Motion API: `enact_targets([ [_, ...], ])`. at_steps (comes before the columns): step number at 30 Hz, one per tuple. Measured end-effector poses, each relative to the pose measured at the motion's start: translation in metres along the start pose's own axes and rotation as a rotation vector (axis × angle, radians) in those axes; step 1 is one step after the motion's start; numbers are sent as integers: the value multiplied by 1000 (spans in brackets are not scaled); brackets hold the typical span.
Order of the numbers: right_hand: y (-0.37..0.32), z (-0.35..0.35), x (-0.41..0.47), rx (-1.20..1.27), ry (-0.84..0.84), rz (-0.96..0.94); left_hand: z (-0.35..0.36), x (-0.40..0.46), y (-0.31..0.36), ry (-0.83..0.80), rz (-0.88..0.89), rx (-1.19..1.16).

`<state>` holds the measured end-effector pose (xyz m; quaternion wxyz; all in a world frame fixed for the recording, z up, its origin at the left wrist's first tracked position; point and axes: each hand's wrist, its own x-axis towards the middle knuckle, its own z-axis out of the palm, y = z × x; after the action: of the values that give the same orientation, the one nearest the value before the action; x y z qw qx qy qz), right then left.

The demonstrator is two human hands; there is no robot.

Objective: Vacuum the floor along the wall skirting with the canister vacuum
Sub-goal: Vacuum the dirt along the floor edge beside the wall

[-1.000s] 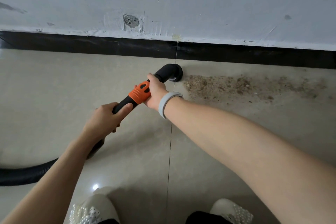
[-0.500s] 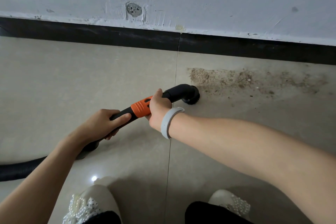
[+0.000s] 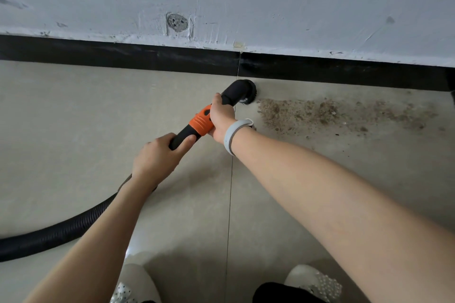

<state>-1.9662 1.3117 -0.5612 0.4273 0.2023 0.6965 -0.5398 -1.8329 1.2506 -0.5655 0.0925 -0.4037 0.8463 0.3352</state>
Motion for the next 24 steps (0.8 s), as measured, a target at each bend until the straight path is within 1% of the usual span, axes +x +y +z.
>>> enact_targets([
  [4,3,-4,4,11,22,9,2,-2,4,-40,23,-31],
  [9,36,-5,-1,143,75,104,-2,-12,-11,-174,62,-69],
  [13,60,-17,-10,332,67,175,-3,-19,-22,-246,130,27],
  [16,71,-32,-19,410,28,240,-2,-27,-25,-276,170,124],
  [20,78,-39,-24,457,12,260,3,-36,-25,-239,189,217],
  [24,63,-37,-17,382,-9,204,8,-35,-15,-134,163,220],
])
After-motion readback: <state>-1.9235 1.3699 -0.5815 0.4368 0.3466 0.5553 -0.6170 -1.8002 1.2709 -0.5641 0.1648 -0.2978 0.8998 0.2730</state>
